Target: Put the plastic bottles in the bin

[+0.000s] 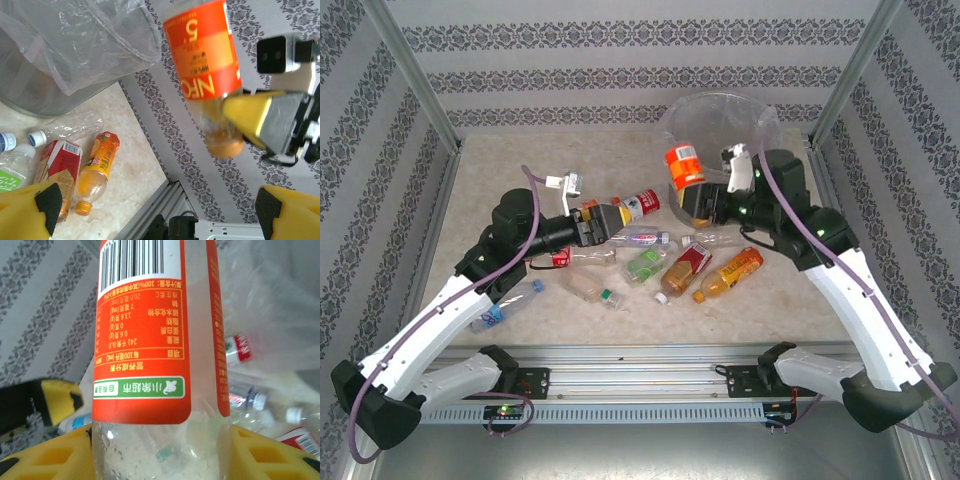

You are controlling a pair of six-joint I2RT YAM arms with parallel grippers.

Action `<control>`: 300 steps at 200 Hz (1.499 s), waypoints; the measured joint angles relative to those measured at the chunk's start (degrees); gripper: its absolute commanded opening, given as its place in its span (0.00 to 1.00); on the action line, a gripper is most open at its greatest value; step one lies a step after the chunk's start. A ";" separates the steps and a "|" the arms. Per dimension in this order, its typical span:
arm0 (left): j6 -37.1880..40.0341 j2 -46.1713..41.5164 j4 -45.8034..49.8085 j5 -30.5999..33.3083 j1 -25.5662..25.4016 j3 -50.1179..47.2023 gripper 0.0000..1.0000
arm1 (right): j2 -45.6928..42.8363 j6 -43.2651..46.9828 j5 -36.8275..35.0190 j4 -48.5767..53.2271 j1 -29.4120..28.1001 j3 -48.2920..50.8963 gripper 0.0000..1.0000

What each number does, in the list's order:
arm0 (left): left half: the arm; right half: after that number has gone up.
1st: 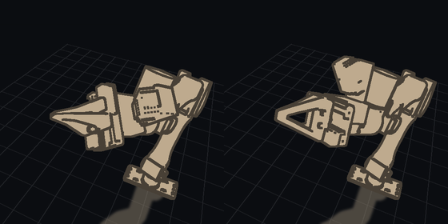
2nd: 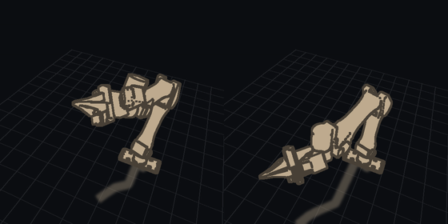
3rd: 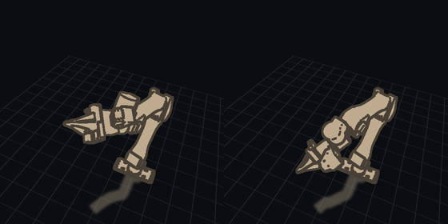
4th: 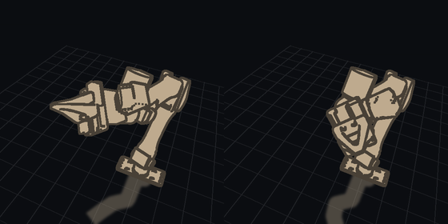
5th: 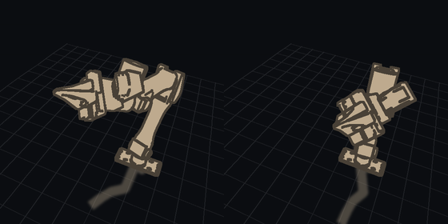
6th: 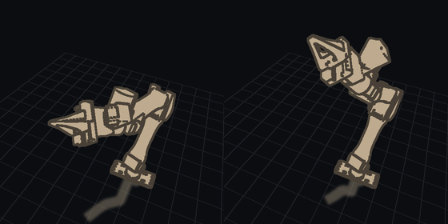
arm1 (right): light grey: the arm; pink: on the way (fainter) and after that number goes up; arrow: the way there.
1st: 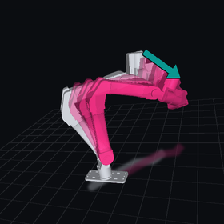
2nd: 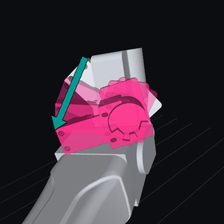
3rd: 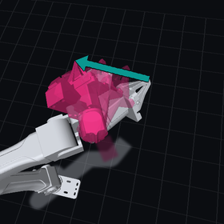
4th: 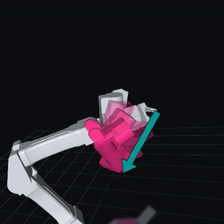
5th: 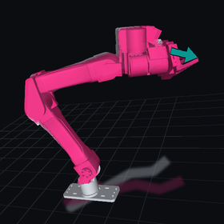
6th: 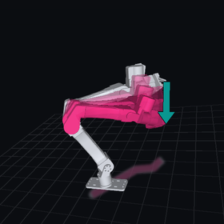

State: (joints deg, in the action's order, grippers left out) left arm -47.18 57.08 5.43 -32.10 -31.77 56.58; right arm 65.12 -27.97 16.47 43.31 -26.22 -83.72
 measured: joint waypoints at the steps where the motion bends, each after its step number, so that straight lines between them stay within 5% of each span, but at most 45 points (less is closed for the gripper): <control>1: 0.04 -0.04 0.00 -0.02 0.00 -0.02 1.00 | 0.11 0.07 -0.02 0.13 0.13 -0.20 0.51; 99: 0.96 -1.77 -2.14 -2.99 0.00 -5.49 1.00 | 17.84 11.37 0.94 9.86 14.10 -18.67 0.51; 219: 2.03 -4.24 -3.87 -3.80 0.00 -8.87 1.00 | 38.95 13.86 -1.11 14.71 15.76 -36.63 0.52; 300: 3.19 -4.22 -1.73 -3.13 0.00 -8.98 1.00 | 46.62 15.37 -1.05 18.82 18.25 -40.41 0.59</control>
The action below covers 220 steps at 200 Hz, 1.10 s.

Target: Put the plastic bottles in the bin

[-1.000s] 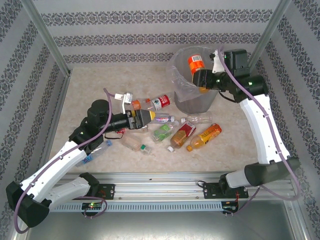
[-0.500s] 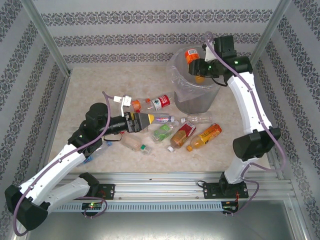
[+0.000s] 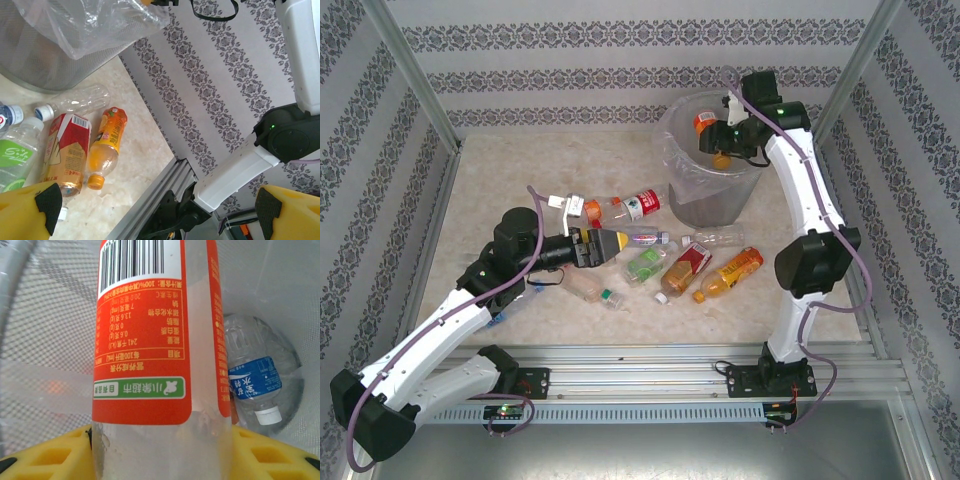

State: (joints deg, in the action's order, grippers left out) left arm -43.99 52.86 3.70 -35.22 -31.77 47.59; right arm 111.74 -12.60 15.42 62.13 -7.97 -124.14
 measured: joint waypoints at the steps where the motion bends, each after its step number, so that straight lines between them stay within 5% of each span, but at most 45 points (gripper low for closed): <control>1: 0.11 0.00 0.11 0.09 0.00 0.00 1.00 | 0.04 0.02 0.00 0.02 0.00 0.00 0.59; 42: 3.04 0.00 3.72 1.75 0.00 0.39 1.00 | 0.70 0.74 -0.02 0.22 0.37 0.00 0.76; 105: 7.76 2.32 5.03 2.71 0.00 0.48 1.00 | -2.38 0.37 0.85 -1.77 0.37 3.19 0.84; 220: 20.22 10.71 25.49 11.47 0.00 9.51 1.00 | -31.98 -4.59 10.69 -18.49 -0.02 34.40 0.89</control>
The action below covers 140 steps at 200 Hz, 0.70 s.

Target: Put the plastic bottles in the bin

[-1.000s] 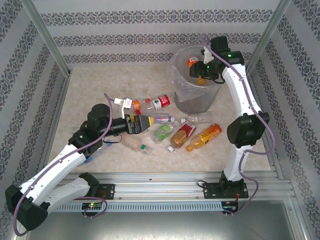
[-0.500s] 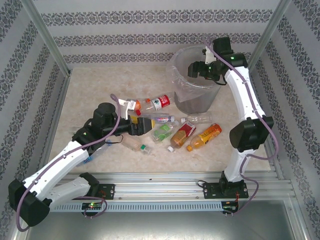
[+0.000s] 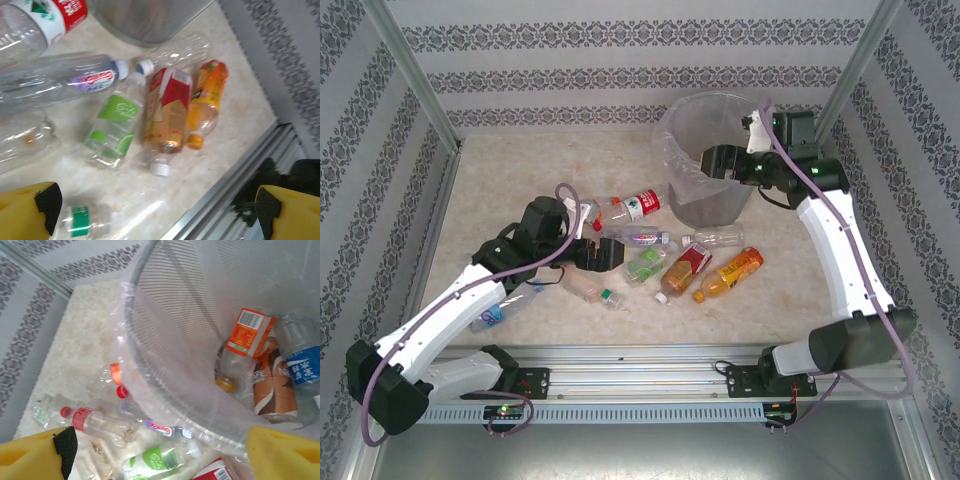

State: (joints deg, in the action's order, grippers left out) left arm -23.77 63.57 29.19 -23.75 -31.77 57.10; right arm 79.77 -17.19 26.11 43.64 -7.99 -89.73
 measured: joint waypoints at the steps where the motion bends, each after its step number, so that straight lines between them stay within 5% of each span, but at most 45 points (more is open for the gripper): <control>1: 0.20 0.11 0.26 0.11 0.00 0.13 1.00 | -0.20 -0.09 0.07 -0.13 -0.07 0.15 0.89; 54: 8.35 8.76 17.49 9.51 0.00 9.35 0.99 | -12.98 -2.86 0.96 -3.45 -8.04 11.89 0.98; 140: -21.81 9.05 22.60 13.33 0.00 -0.31 1.00 | -26.60 -7.67 0.96 -3.85 -19.17 30.01 0.98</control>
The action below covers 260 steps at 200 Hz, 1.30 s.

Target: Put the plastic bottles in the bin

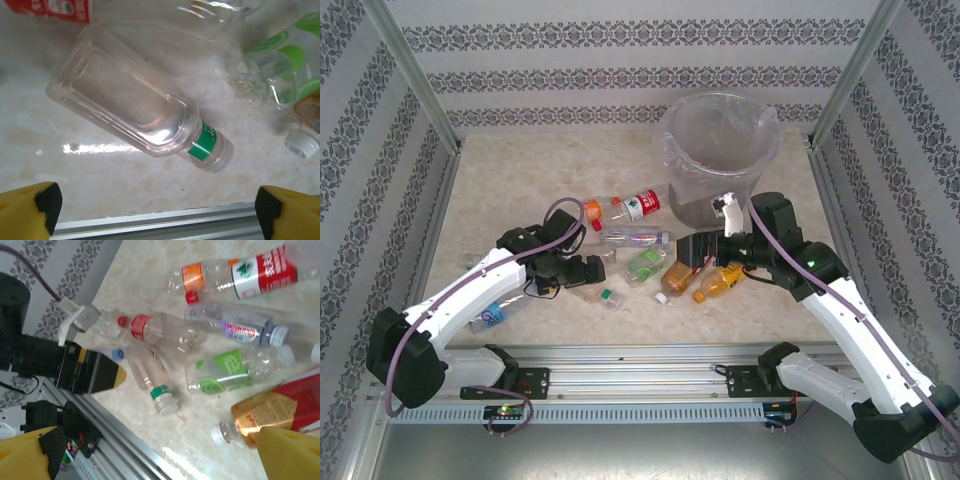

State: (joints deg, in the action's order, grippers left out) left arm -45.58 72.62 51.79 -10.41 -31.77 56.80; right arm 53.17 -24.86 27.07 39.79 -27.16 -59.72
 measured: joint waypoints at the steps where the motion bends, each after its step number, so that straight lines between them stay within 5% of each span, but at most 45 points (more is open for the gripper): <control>1: -0.35 0.11 -0.04 0.00 0.00 -0.04 1.00 | -0.07 -0.02 0.00 0.00 -0.04 0.13 0.98; 112: -19.19 9.16 -10.49 0.61 0.87 -4.33 0.94 | -3.30 -5.03 -1.40 -4.15 -5.16 7.06 0.98; 182: -20.52 12.50 -13.73 1.27 1.84 -6.25 0.89 | -4.00 -5.27 -2.19 -5.20 -5.73 9.44 0.98; 260: -18.45 13.94 -14.64 1.55 3.32 -7.08 0.71 | -2.40 -5.49 -2.27 -6.64 -7.19 9.66 0.98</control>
State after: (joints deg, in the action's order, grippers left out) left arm -64.03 86.56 37.15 -8.86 -28.45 49.71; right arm 50.76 -30.35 24.80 33.15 -34.35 -50.06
